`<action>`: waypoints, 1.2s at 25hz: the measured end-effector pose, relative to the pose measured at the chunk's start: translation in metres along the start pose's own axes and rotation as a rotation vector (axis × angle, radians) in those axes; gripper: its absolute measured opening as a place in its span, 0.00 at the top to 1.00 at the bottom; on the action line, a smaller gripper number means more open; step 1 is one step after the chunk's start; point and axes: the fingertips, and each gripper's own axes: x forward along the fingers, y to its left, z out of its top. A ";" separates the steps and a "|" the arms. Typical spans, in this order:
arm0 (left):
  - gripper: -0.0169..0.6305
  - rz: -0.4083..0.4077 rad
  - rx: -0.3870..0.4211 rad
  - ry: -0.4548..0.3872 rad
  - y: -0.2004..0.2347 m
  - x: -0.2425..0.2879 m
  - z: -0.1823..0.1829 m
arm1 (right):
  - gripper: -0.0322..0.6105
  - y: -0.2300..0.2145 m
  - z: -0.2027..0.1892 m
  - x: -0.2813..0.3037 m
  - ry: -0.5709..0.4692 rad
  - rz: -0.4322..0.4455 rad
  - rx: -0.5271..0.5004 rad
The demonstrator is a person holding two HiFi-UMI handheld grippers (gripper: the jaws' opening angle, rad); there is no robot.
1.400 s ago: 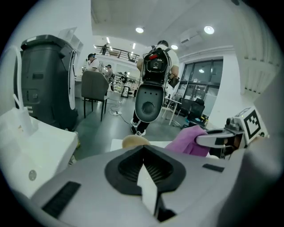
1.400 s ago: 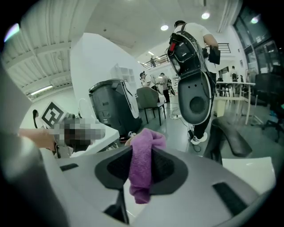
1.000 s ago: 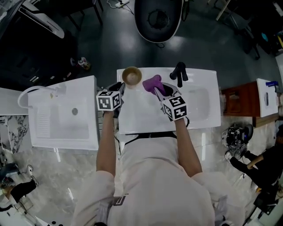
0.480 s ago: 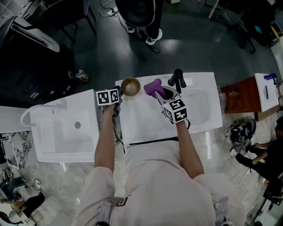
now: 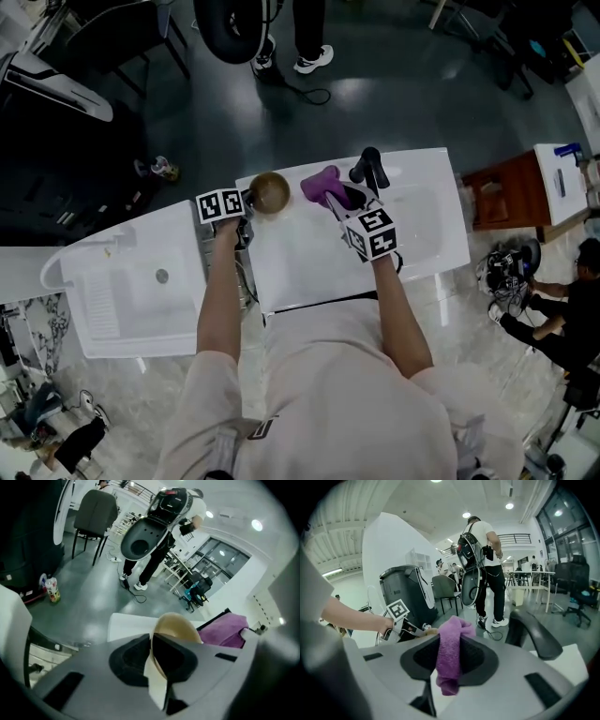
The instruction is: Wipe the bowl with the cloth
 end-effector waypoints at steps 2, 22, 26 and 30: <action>0.95 0.002 0.047 -0.011 -0.007 -0.001 -0.001 | 0.81 -0.001 0.004 -0.001 -0.020 0.005 0.029; 0.95 0.113 0.185 -0.162 -0.094 -0.016 -0.035 | 0.81 0.037 0.022 -0.009 -0.144 0.192 0.174; 0.95 0.133 0.195 -0.204 -0.110 -0.026 -0.036 | 0.81 0.036 -0.009 0.005 0.043 0.021 -0.083; 0.94 0.131 0.259 -0.218 -0.124 -0.035 -0.042 | 0.81 0.053 -0.024 0.014 0.138 -0.005 -0.279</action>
